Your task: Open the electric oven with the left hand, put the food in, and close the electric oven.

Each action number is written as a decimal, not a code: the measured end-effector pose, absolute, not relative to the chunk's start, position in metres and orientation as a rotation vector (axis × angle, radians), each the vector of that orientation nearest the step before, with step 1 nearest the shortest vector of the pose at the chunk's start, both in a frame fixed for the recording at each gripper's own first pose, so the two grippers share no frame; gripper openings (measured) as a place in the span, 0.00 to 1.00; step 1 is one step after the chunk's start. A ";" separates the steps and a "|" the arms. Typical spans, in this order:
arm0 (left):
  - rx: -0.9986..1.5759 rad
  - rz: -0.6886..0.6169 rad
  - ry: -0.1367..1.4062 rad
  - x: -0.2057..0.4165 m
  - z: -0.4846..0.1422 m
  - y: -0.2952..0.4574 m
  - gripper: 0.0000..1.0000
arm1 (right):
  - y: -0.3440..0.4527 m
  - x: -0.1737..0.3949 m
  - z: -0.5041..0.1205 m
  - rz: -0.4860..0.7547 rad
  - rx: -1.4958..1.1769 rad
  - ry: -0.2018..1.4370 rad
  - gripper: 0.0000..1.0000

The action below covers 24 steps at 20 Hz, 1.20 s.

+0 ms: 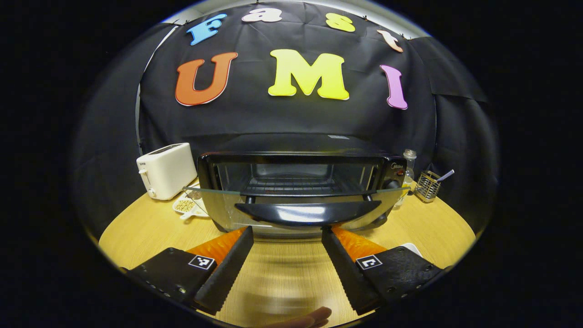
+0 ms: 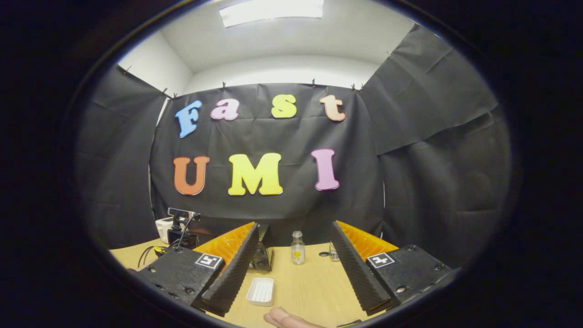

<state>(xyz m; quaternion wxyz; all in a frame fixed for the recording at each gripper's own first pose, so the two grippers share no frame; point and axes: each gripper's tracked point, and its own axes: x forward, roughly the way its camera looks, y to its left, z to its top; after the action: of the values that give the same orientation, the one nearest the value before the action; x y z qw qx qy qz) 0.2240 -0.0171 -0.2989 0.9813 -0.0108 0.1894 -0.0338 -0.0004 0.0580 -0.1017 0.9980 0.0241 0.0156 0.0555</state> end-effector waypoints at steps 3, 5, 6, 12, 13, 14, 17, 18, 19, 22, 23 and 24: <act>-0.038 -0.063 0.367 0.231 -0.289 -0.016 0.96 | 0.055 -0.002 -0.102 0.104 0.049 0.038 0.96; -0.034 -0.058 0.356 0.232 -0.278 -0.014 0.96 | 0.055 -0.005 -0.101 0.101 0.044 0.039 0.96; -0.030 -0.057 0.351 0.231 -0.272 -0.014 0.96 | 0.055 -0.007 -0.098 0.101 0.044 0.036 1.00; 0.041 -0.033 0.220 0.199 -0.198 0.001 0.96 | 0.062 -0.015 -0.095 0.108 0.065 0.047 1.00; 0.039 -0.033 0.202 0.188 -0.185 0.002 0.96 | 0.062 -0.017 -0.093 0.103 0.064 0.051 1.00; 0.035 -0.034 0.191 0.175 -0.172 0.002 0.96 | 0.063 -0.020 -0.090 0.101 0.057 0.049 1.00; 0.009 -0.032 0.149 0.134 -0.138 0.006 0.96 | 0.062 -0.033 -0.075 0.095 0.044 0.024 1.00; 0.001 -0.045 0.122 0.119 -0.122 0.004 0.96 | 0.063 -0.038 -0.070 0.095 0.039 0.017 1.00; -0.003 -0.049 0.100 0.101 -0.101 0.002 0.96 | 0.062 -0.042 -0.066 0.094 0.031 0.011 1.00; 0.001 -0.038 0.062 0.054 -0.073 0.004 0.96 | 0.057 -0.057 -0.053 0.081 0.002 -0.016 0.96; -0.002 -0.032 0.049 0.039 -0.064 0.003 0.96 | 0.056 -0.061 -0.049 0.077 -0.004 -0.026 0.96; -0.003 -0.026 0.029 0.026 -0.053 0.000 0.96 | 0.055 -0.066 -0.046 0.073 -0.009 -0.034 0.96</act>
<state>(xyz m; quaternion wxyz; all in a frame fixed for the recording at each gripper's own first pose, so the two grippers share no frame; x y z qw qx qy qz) 0.0260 0.0003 -0.0528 0.9998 -0.0017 0.0146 -0.0130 -0.0657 0.0551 -0.0455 0.9992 -0.0046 -0.0168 0.0364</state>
